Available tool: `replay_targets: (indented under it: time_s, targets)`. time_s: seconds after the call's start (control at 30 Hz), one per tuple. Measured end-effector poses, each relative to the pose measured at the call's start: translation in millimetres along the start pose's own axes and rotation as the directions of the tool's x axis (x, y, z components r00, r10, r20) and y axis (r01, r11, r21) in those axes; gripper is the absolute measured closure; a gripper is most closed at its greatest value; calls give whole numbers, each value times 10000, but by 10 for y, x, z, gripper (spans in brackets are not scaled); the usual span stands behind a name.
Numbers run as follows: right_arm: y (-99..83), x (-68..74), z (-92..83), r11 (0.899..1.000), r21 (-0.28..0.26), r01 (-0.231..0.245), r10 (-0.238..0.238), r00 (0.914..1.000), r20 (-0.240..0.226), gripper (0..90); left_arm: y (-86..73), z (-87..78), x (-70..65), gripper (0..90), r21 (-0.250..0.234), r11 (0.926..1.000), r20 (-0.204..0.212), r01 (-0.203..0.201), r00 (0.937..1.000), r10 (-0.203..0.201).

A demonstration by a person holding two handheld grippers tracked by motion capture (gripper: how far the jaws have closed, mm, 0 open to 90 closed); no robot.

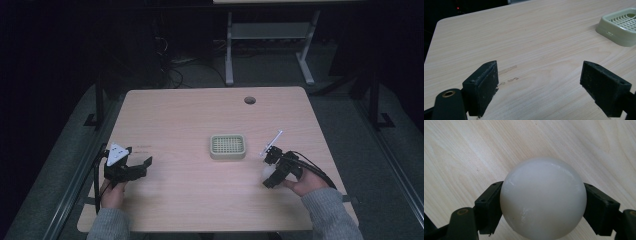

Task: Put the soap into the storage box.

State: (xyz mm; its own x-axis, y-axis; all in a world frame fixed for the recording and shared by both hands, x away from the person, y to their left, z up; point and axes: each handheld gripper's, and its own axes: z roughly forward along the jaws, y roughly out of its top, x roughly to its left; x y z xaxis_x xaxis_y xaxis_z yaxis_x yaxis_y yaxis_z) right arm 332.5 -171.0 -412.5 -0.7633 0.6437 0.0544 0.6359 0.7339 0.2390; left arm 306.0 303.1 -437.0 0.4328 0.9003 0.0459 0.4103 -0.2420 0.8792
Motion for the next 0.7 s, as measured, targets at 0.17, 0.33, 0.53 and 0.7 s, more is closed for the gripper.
replay_targets:
  time_s: [0.17, 0.33, 0.53, 0.7]
  targets:
    - [17, -23, -10, 10000, -8, -62, 62, 10000, -37, 236, 2, -5, 3, 148, -12, 10000, -27, 44, 10000, -44]
    - [38, -43, -38, 10000, -48, -23, 23, 10000, -71, 236, 2, -5, 2, 148, -4, 10000, -23, 42, 10000, -42]
    - [75, -66, -89, 9999, -97, -36, 36, 10000, -45, 236, 3, -7, 1, 148, -6, 10000, -5, 50, 10000, -50]
    - [108, -89, -120, 9999, -131, -42, 41, 10000, -40, 236, 4, -10, 2, 148, -14, 10000, -3, 27, 10000, -27]
